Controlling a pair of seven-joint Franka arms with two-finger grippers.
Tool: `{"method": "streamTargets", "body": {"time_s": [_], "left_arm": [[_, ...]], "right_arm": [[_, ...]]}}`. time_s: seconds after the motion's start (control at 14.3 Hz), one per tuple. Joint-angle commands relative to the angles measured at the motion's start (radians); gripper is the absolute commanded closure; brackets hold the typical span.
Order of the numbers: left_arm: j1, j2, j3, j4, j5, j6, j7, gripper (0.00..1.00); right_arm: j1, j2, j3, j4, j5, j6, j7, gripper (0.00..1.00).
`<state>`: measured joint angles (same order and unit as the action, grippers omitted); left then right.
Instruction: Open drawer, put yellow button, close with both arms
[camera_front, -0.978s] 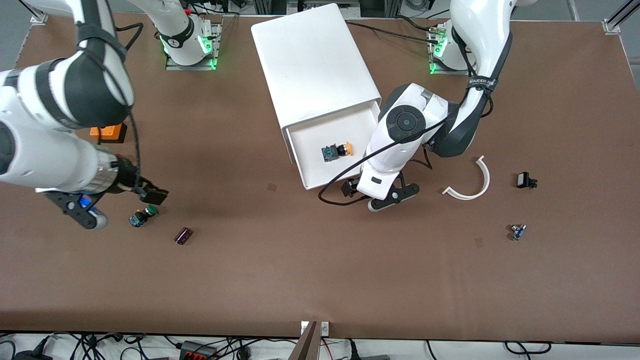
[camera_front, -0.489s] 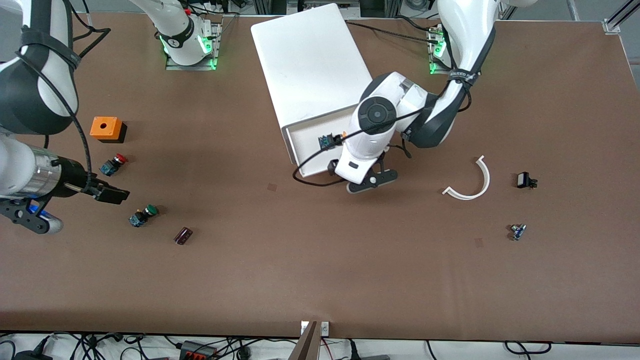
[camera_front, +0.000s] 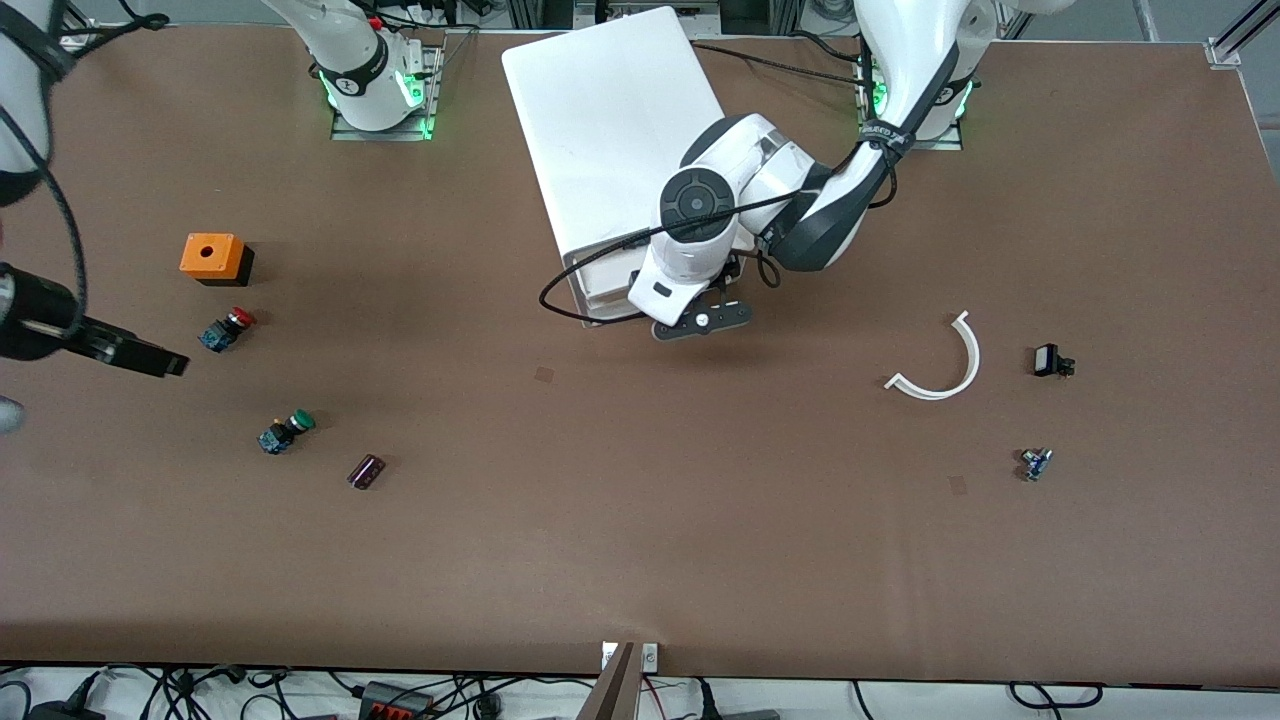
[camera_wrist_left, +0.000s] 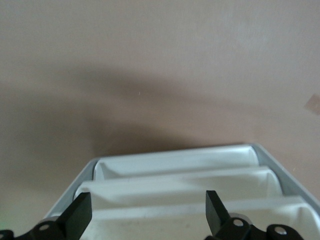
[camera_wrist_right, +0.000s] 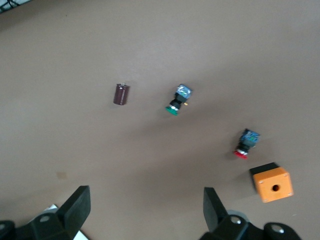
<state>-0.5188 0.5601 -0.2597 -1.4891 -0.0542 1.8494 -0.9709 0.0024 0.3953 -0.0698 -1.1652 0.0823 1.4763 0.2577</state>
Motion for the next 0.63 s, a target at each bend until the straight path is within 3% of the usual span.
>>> {"method": "streamTargets", "body": {"time_s": [0.0,0.21,0.56], "left_arm": [[0.014,0.000,-0.023,0.001,-0.084,-0.051,0.004,0.00],[0.014,0.000,-0.024,0.001,-0.093,-0.058,0.023,0.00],[0.006,0.006,-0.029,0.000,-0.093,-0.058,0.023,0.00]], "right_arm": [[-0.068,-0.127,0.027,-0.157,-0.016,0.077,-0.165,0.00],[-0.091,-0.193,0.027,-0.232,-0.039,0.113,-0.268,0.00],[-0.064,-0.205,0.027,-0.232,-0.091,0.113,-0.272,0.00]]}}
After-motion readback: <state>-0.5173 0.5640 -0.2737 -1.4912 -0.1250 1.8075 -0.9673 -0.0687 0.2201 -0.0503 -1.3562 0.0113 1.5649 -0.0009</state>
